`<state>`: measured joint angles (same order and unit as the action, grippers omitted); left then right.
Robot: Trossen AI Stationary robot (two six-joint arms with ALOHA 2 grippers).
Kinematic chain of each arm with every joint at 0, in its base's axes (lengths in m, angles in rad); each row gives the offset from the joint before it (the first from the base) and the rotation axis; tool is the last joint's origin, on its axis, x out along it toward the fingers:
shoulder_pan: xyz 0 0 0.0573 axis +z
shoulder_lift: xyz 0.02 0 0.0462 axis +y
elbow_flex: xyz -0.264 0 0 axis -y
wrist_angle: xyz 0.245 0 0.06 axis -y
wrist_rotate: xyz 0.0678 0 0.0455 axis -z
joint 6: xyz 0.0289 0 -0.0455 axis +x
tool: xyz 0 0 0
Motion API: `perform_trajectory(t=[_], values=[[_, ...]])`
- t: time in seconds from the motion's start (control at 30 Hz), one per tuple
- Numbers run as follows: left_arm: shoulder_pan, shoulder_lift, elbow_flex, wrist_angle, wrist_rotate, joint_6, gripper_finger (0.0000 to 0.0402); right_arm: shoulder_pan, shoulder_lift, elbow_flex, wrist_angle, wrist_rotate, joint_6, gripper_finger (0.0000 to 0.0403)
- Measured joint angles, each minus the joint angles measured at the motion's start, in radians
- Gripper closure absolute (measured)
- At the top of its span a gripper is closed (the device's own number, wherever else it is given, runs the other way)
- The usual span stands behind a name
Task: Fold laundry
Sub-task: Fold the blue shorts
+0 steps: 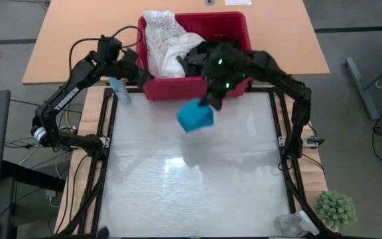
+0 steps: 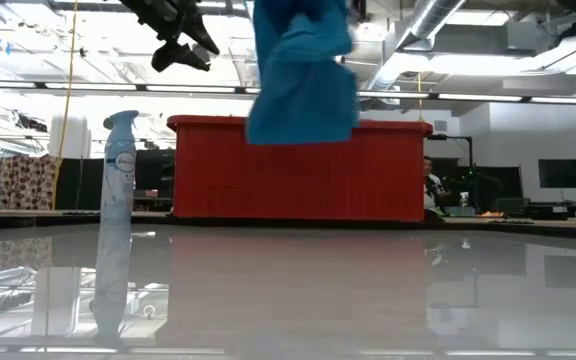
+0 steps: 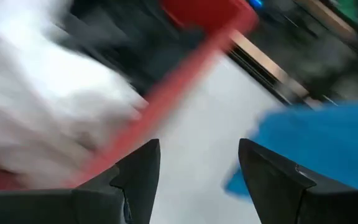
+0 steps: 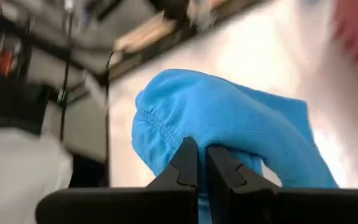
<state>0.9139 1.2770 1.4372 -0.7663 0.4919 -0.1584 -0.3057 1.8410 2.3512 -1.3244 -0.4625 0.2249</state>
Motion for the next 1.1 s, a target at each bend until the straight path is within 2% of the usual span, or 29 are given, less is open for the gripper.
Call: perform_trajectory(t=[0.07, 0.13, 0.23, 0.37, 0.53, 0.63, 0.7, 0.8, 0.97, 1.1], values=[[-0.022, 0.000, 0.000, -0.082, 0.093, 0.043, 0.0194, 0.038, 0.009, -0.001, -0.076, 0.003, 0.001, 0.0372], [-0.059, 0.000, 0.000, -0.171, 0.131, 0.090, 0.0194, 0.086, 0.029, -0.001, -0.094, -0.001, 0.006, 0.0372], [-0.126, -0.002, -0.001, -0.297, 0.118, 0.143, 0.0194, 0.159, 0.053, -0.001, -0.108, -0.039, 0.014, 0.0372], [-0.217, -0.003, -0.001, -0.411, 0.079, 0.159, 0.0194, 0.260, 0.083, -0.003, -0.096, -0.176, 0.014, 0.0372], [-0.319, -0.003, -0.001, -0.457, 0.022, 0.135, 0.0194, 0.378, 0.131, -0.004, -0.045, -0.344, 0.042, 0.0372], [-0.364, -0.003, -0.001, -0.458, 0.017, 0.123, 0.0194, 0.421, 0.176, -0.003, -0.029, -0.361, 0.057, 0.0372], [-0.385, -0.003, -0.001, -0.457, 0.016, 0.124, 0.0194, 0.433, 0.214, -0.004, 0.007, -0.360, 0.063, 0.0368], [-0.410, -0.003, -0.001, -0.458, 0.018, 0.147, 0.0194, 0.429, 0.266, -0.005, 0.068, -0.387, 0.065, 0.0337], [-0.424, -0.002, -0.001, -0.489, 0.016, 0.151, 0.0194, 0.376, 0.337, -0.004, 0.151, -0.503, 0.051, 0.0289], [-0.425, -0.002, -0.001, -0.549, 0.016, 0.171, 0.0194, 0.306, 0.392, -0.004, 0.097, -0.459, 0.006, 0.0259]])
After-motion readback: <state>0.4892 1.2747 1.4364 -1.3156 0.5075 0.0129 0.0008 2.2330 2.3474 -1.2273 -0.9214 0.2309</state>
